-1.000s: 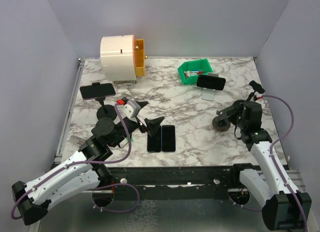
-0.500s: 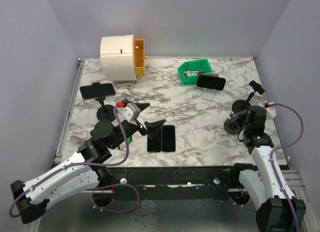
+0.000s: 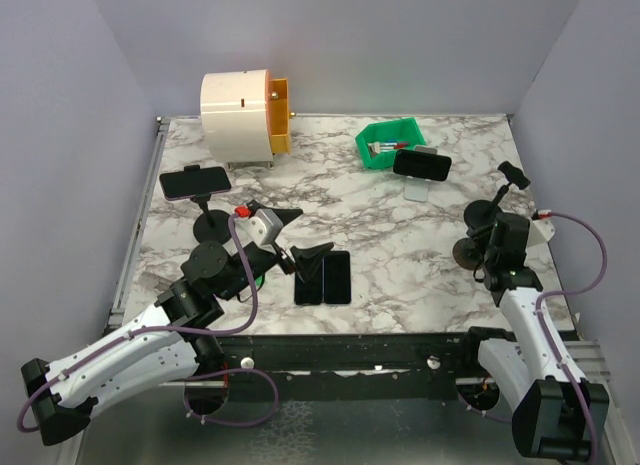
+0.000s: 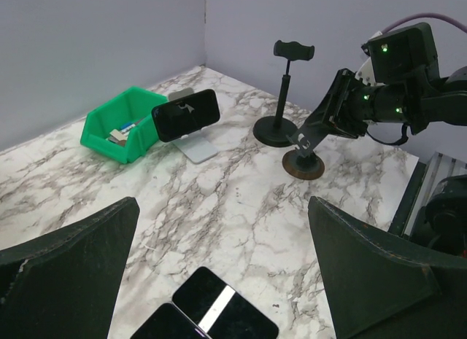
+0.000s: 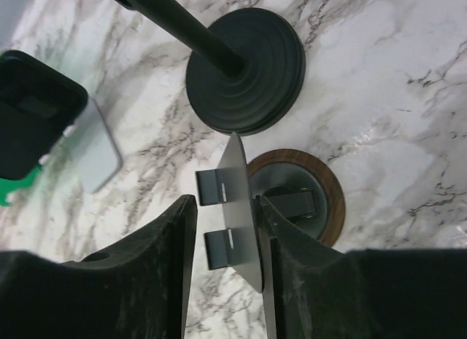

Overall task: Remove the phone from the phone stand
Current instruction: Place the phone stand at the center of the board.

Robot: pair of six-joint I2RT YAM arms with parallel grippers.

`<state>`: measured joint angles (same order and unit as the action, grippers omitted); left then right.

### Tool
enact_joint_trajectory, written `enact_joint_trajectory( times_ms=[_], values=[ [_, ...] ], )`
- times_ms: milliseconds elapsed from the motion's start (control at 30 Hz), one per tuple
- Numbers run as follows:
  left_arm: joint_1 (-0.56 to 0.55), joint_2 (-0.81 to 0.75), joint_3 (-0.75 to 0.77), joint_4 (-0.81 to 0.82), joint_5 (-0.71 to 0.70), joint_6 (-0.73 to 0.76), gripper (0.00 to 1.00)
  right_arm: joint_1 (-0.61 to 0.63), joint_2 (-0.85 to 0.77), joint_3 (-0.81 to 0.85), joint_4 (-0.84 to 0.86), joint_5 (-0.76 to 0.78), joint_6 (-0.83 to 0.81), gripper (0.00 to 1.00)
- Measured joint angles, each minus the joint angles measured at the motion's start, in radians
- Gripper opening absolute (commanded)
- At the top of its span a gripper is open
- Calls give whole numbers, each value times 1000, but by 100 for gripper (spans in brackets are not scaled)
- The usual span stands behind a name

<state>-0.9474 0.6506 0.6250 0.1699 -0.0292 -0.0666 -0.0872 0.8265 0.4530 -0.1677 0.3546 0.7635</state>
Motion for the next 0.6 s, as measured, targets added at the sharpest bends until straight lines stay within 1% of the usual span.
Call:
enact_joint_trajectory(
  times_ms=[100,200,400,600],
  values=[
    [-4,0,0,0,0,0,99,0,-4,-15,-13,1,-2,57],
    [-4,0,0,0,0,0,99,0,-19,-13,-26,3,-2,63],
    [-5,0,0,0,0,0,99,0,-72,57,-149,61,13,68],
    [-17,0,0,0,0,0,99,0,-130,219,-268,130,2,69]
  ],
)
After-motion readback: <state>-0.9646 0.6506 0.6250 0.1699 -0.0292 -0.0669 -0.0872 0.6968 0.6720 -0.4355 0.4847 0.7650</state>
